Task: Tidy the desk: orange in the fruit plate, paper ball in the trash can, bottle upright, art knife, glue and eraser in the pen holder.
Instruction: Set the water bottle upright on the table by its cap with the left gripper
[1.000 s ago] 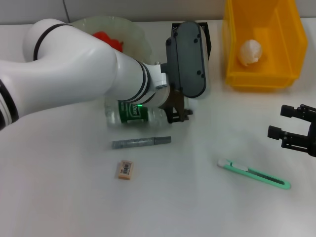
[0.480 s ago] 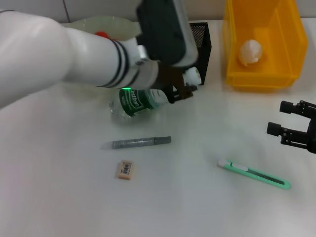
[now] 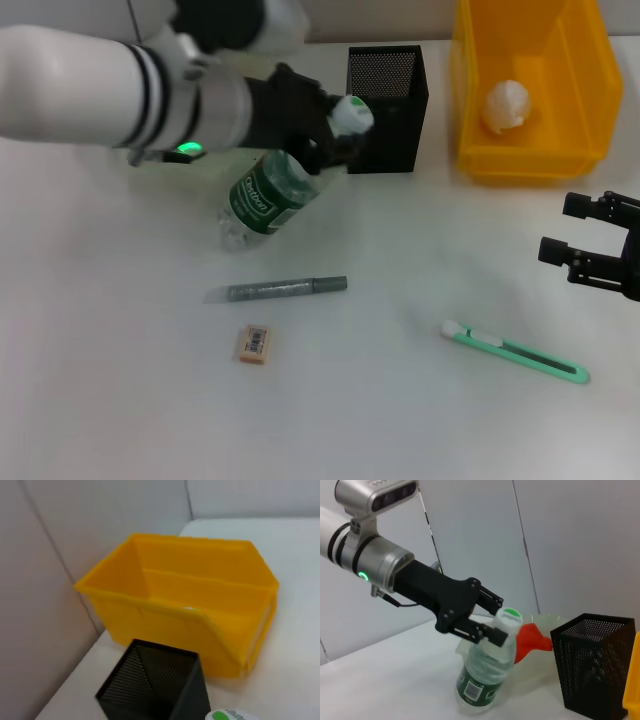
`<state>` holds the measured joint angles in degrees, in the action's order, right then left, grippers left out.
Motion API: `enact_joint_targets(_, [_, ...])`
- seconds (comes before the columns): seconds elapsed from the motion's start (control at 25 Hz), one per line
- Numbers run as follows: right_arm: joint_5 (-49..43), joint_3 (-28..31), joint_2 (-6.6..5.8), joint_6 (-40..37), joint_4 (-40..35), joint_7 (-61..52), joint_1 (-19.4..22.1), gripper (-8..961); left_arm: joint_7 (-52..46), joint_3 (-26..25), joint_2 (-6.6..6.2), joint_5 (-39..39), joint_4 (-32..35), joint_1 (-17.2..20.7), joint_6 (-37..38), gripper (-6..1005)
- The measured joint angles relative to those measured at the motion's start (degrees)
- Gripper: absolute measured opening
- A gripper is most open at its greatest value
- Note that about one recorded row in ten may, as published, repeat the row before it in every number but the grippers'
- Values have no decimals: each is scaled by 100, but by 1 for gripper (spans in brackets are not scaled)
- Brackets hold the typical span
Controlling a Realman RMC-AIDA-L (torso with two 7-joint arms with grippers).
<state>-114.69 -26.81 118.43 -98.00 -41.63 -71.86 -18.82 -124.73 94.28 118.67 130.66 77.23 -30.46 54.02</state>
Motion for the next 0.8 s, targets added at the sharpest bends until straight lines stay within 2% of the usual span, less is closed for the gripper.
enact_joint_targets(0.28, [0, 0, -4, -3, -1, -9, -77, 777, 364, -1015, -10, -844, -17, 158, 492, 442])
enact_joint_targets(0.8, [0, 0, -5, -62, -3, -13, -131, 778, 1128, -2252, -26, -1993, -399, 333, 1349, 463])
